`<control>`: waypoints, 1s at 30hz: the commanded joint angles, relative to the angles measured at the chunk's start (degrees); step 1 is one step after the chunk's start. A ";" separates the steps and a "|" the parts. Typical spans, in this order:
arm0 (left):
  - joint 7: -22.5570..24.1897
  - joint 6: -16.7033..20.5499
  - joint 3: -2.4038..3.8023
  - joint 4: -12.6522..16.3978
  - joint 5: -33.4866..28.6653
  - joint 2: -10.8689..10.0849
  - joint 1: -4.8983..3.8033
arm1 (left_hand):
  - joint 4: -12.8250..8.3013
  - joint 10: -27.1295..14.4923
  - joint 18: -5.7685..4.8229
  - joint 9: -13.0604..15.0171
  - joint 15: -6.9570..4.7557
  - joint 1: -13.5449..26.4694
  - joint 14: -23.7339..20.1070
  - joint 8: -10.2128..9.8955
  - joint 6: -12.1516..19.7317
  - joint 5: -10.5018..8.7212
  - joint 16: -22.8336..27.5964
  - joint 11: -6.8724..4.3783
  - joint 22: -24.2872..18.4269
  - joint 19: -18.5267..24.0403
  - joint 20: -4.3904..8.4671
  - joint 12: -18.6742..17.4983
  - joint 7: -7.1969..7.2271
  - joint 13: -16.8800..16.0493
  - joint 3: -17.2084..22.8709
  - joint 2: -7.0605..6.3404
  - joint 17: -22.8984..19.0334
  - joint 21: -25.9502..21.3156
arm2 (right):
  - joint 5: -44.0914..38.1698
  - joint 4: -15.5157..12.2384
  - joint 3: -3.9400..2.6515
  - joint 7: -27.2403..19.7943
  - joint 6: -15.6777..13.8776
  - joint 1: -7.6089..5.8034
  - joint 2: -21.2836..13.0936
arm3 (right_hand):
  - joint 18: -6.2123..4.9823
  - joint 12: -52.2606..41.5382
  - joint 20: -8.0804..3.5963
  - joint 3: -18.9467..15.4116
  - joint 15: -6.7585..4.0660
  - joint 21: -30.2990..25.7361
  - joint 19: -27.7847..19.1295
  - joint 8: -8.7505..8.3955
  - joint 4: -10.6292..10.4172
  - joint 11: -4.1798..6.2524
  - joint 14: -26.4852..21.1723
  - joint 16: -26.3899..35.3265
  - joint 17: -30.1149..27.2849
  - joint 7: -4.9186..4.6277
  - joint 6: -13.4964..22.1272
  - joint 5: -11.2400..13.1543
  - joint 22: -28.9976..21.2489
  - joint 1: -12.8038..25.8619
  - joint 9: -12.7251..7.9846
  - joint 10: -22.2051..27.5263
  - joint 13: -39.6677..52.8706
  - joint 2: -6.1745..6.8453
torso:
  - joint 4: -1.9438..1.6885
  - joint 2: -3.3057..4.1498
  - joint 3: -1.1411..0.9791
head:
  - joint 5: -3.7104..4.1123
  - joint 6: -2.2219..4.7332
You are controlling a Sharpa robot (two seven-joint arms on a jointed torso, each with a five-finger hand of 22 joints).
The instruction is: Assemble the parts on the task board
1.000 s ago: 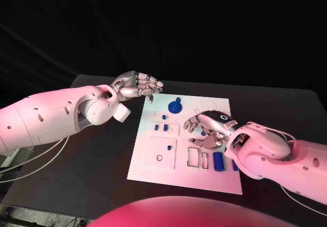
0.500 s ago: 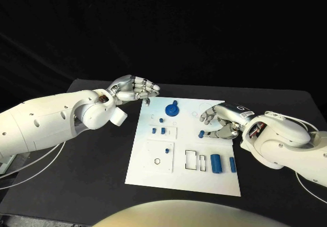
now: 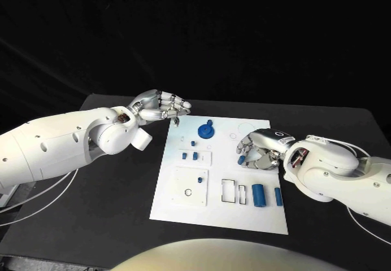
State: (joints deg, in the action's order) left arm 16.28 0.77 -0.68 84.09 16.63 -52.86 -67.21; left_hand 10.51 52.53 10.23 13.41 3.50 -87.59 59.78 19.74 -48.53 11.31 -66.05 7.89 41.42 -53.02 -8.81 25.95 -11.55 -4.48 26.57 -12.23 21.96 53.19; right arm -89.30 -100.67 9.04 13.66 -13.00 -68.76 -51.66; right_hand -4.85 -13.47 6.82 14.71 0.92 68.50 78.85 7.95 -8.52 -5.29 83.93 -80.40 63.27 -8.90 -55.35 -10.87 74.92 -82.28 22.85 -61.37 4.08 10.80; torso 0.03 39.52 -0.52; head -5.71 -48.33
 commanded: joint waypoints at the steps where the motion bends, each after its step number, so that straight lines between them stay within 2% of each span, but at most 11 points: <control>1: 0.19 -1.01 0.05 0.16 0.04 0.00 -0.06 | -0.04 -0.32 0.27 0.06 -0.09 0.48 -0.43 0.19 0.28 -0.09 -0.34 -0.02 0.10 0.25 -0.01 0.22 0.07 -0.01 0.42 0.10 0.09 0.38 | -1.05 0.23 0.01 0.30 1.71 0.25 0.33 | 0.21 -0.12 -0.17 3.05 -0.32 0.82 0.69 0.31 -1.01 0.08 1.32 -0.45 0.20 0.20 -1.60 -0.30 3.77 -0.80 -0.29 -1.62 -0.18 -0.18 | 0.04 0.00 -0.02 | -0.09 -0.09; 4: 0.17 -1.02 0.05 0.19 0.04 -0.04 -0.06 | -0.14 -0.36 0.28 0.10 -0.08 0.59 -0.48 0.26 0.28 -0.10 -0.37 -0.02 0.11 0.30 -0.03 0.29 0.07 -0.04 0.52 0.12 0.09 0.38 | -1.09 0.32 0.02 0.27 1.71 0.38 0.61 | 0.30 0.24 -0.36 5.82 -0.55 1.25 0.95 0.48 -1.89 0.36 1.32 -0.55 0.11 0.44 -2.74 -0.27 4.13 -0.86 -0.45 -3.00 -0.25 0.33 | 0.08 0.01 -0.02 | -0.10 -0.12; 11: 0.11 -1.05 0.05 0.22 0.05 -0.08 -0.06 | -0.14 -0.36 0.28 0.10 -0.08 0.59 -0.48 0.26 0.28 -0.10 -0.37 -0.02 0.11 0.30 -0.03 0.29 0.07 -0.04 0.52 0.12 0.09 0.38 | -1.48 0.85 0.04 0.47 1.81 0.55 0.91 | 0.44 1.20 -0.67 9.75 -0.81 1.85 1.31 0.76 -2.72 0.72 1.33 -0.72 0.05 0.68 -4.04 -0.15 4.67 -0.58 -0.51 -4.73 -0.25 1.53 | 0.07 -0.02 -0.06 | -0.10 -0.23; 30: -0.18 -1.24 0.05 0.19 0.06 -0.13 -0.06 | -0.14 -0.36 0.28 0.10 -0.08 0.59 -0.48 0.26 0.28 -0.10 -0.37 -0.02 0.11 0.30 -0.03 0.29 0.07 -0.04 0.52 0.12 0.09 0.38 | -1.97 1.39 0.08 1.36 1.05 1.04 1.67 | 0.59 2.02 -0.88 12.76 -1.01 2.48 1.67 1.45 -3.21 0.93 1.29 -0.77 -0.27 0.86 -5.32 -0.02 5.23 0.30 -0.18 -6.09 -0.16 1.73 | 0.10 0.01 -0.03 | 0.19 -0.32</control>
State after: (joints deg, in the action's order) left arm 15.94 0.53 -0.68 84.14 16.65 -53.06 -67.21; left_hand 10.27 52.53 10.23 13.45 3.50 -87.59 59.78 19.74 -48.53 11.31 -66.05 7.89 41.47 -53.03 -8.80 25.95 -11.54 -4.48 26.81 -12.23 21.96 53.19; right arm -90.43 -99.21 9.05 14.51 -12.32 -67.85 -50.10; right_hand -4.84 -11.75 5.83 27.16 0.29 70.89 80.24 9.09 -11.71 -4.20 84.14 -80.93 63.06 -7.98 -60.21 -10.86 74.90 -82.33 22.60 -67.17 3.88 12.52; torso 0.13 39.52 -0.58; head -5.58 -48.65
